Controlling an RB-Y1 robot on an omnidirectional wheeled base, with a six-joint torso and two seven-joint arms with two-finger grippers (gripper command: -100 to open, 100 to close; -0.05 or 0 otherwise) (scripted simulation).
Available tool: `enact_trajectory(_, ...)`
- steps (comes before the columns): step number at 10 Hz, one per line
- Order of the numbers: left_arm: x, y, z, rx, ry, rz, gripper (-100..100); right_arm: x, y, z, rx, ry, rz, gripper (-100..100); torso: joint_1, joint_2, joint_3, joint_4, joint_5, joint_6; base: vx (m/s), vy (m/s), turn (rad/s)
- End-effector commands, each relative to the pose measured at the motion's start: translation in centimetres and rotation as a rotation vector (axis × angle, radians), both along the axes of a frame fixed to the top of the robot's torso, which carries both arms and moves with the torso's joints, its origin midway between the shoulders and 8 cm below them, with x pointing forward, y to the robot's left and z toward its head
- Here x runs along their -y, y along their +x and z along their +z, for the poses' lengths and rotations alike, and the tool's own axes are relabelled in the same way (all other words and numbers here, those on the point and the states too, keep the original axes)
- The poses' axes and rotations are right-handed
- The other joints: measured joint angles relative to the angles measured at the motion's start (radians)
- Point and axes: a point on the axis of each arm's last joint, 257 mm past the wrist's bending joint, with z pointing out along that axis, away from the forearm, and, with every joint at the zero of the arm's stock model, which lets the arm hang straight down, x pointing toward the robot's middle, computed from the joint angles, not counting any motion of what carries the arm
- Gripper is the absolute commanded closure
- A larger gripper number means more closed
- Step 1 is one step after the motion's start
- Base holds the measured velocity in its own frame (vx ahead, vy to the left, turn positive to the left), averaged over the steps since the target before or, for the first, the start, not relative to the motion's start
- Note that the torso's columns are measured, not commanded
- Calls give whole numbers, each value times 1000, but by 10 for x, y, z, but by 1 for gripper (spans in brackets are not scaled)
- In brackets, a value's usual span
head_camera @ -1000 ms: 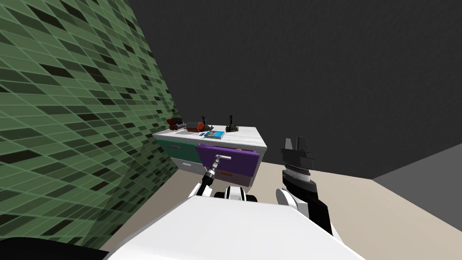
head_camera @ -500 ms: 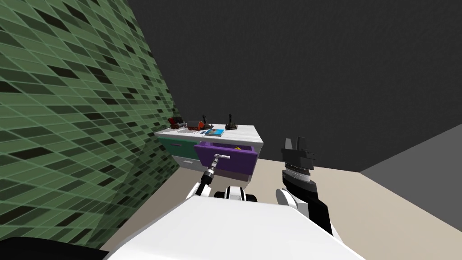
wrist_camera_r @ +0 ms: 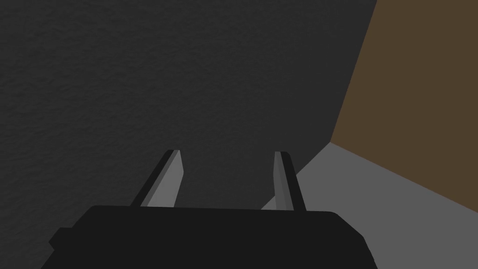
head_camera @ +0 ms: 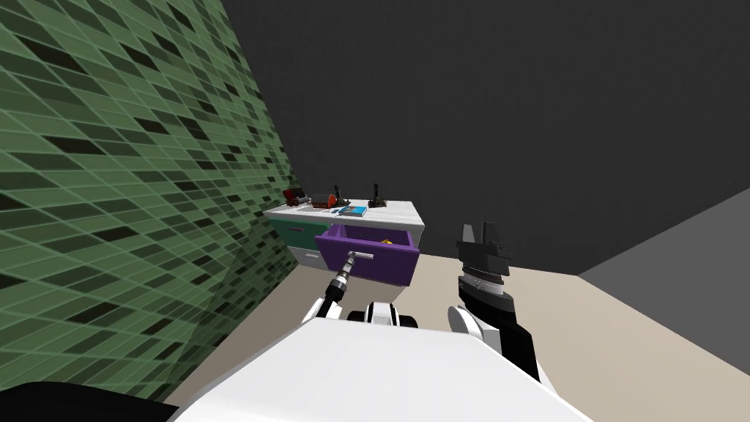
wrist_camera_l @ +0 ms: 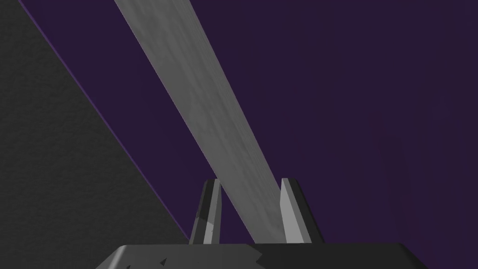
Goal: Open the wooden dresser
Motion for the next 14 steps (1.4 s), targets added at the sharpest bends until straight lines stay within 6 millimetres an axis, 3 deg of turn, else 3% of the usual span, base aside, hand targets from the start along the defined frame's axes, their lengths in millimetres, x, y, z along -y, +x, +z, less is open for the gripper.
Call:
enact_trajectory(1,-1,6,10,-2,2,0,-100,0,0,0,0,0,0,0,0,-1,-1,1,-1,-1,-131,10,-14)
enact_trajectory(10,-3,34,55,-2,1,8,-100,0,0,0,0,0,0,0,-5,4,1,7,-3,2,-27,-2,-14)
enact_trajectory(11,-2,28,40,-30,2,13,-100,0,0,0,0,0,0,0,-7,6,2,8,-4,2,-10,2,-5)
enact_trajectory(12,-3,28,38,-39,2,15,0,0,0,0,0,0,0,0,-7,4,2,6,-3,2,0,0,0)
enact_trajectory(14,-4,26,32,-53,3,18,0,0,0,0,0,0,0,0,-5,-1,-1,2,-2,3,0,0,0)
